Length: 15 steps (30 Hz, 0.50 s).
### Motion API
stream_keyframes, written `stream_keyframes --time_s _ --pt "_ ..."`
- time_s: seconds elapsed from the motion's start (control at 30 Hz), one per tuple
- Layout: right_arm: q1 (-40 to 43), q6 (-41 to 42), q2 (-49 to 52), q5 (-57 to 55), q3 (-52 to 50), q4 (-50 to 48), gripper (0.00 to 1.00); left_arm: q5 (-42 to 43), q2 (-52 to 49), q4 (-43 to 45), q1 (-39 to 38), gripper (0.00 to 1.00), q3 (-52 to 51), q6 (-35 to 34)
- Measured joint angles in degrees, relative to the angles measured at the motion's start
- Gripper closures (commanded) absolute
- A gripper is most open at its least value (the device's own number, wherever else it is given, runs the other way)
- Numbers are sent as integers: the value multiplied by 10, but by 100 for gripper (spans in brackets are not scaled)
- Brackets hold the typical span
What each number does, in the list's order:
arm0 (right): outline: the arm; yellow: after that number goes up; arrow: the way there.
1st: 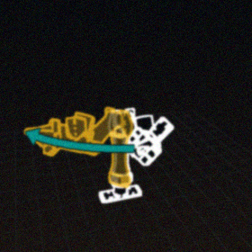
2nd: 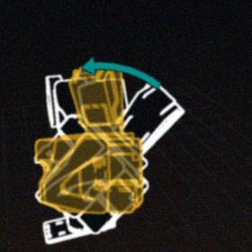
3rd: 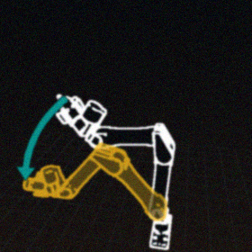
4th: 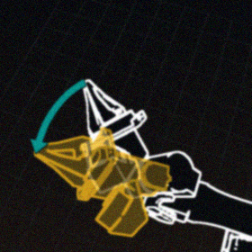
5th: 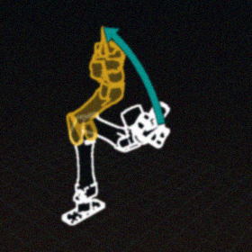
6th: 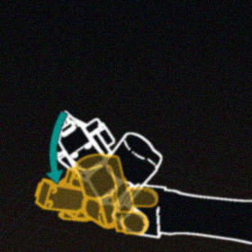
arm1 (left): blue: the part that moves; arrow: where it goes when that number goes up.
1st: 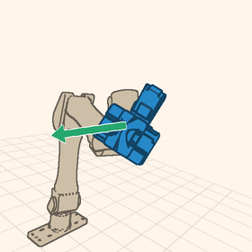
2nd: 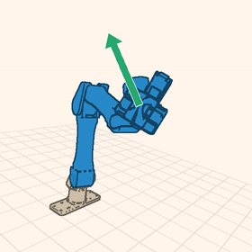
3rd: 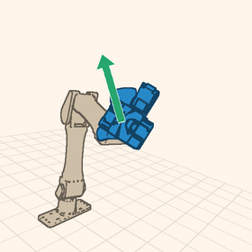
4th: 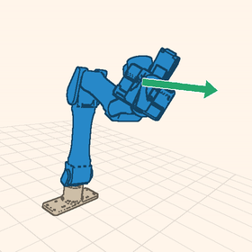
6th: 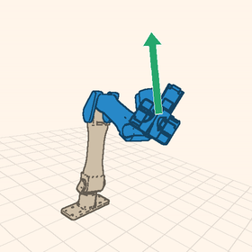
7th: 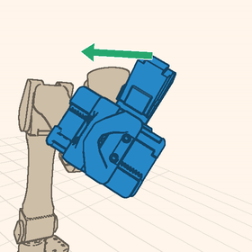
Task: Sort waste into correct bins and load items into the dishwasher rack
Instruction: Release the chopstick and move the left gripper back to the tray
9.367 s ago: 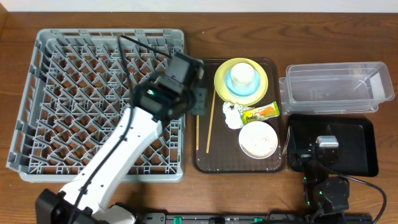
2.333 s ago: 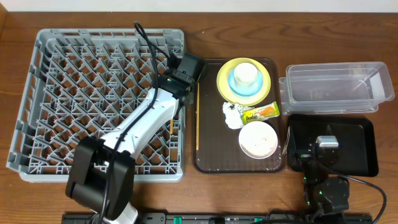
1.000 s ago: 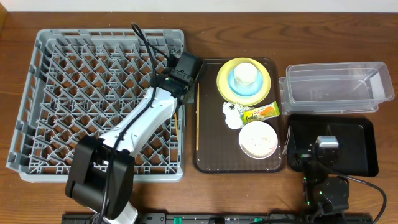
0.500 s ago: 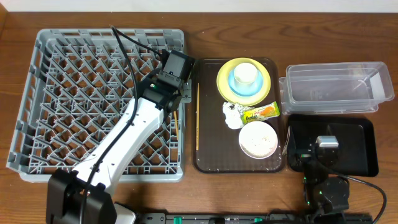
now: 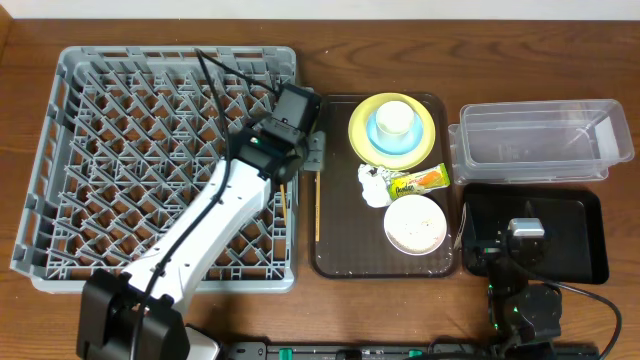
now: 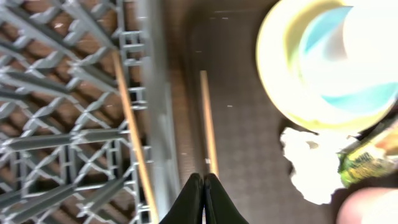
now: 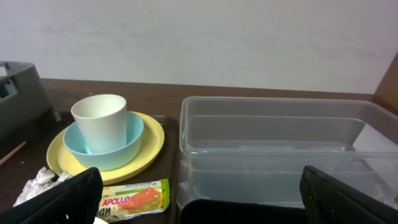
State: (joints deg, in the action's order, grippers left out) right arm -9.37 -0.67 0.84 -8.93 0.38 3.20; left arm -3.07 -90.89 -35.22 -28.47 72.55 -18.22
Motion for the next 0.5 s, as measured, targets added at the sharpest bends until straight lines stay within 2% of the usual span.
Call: stream_keyframes --time_s 0.07,0.17,0.2,0.27,0.5 --pt "0 0 0 0 0 0 1 2 -3 8 -11 91 0 0" --pt "0 0 0 0 0 0 1 3 -16 21 -29 83 0 0" --pt "0 0 0 0 0 0 1 4 -21 25 -35 76 0 -1" --pt "0 0 0 0 0 0 1 4 -39 37 -46 69 0 1" --pt "0 0 0 0 0 0 1 -13 -117 75 -63 69 0 -2"
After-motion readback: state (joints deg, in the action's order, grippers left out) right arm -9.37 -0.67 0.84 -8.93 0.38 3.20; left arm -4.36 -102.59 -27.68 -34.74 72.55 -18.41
